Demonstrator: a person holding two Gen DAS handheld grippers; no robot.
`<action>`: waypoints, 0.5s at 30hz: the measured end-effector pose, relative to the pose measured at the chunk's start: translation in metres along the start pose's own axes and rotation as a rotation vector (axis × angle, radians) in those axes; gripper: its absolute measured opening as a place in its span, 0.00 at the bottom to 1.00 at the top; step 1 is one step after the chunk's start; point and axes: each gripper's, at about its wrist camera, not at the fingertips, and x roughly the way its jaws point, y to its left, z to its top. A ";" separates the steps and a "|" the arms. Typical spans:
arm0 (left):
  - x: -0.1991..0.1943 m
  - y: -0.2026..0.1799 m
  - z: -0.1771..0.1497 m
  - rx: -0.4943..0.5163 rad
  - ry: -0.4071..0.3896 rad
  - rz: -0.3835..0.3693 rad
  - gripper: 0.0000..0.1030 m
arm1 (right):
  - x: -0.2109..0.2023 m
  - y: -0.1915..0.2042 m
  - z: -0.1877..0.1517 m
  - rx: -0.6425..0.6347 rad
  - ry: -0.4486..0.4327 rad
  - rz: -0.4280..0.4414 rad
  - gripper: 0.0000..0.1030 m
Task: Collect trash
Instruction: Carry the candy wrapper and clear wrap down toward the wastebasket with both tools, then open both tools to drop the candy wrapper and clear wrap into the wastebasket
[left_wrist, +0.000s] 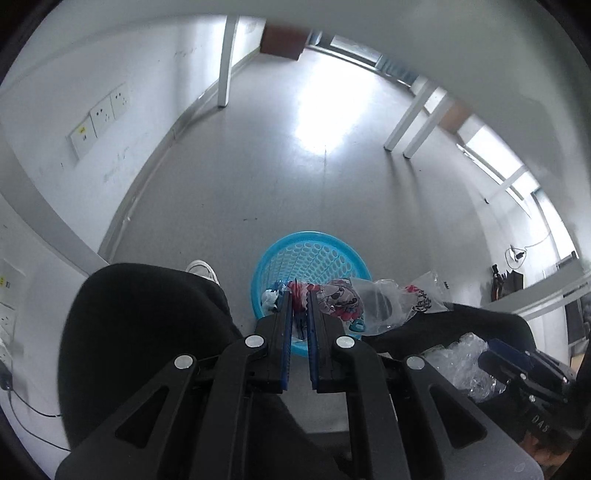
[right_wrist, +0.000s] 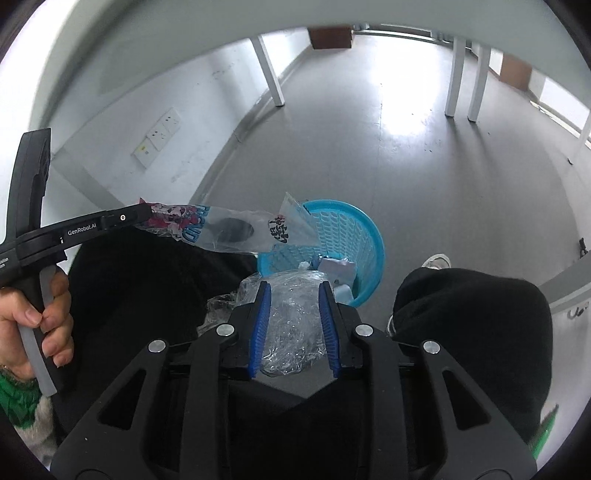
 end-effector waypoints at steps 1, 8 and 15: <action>0.007 0.000 0.001 -0.012 0.010 -0.004 0.06 | 0.005 0.000 0.000 0.004 0.006 -0.001 0.24; 0.040 -0.008 0.017 -0.009 0.010 0.055 0.06 | 0.034 -0.016 0.013 0.079 0.030 0.007 0.24; 0.068 -0.014 0.023 -0.001 0.035 0.085 0.06 | 0.068 -0.023 0.023 0.118 0.072 -0.003 0.24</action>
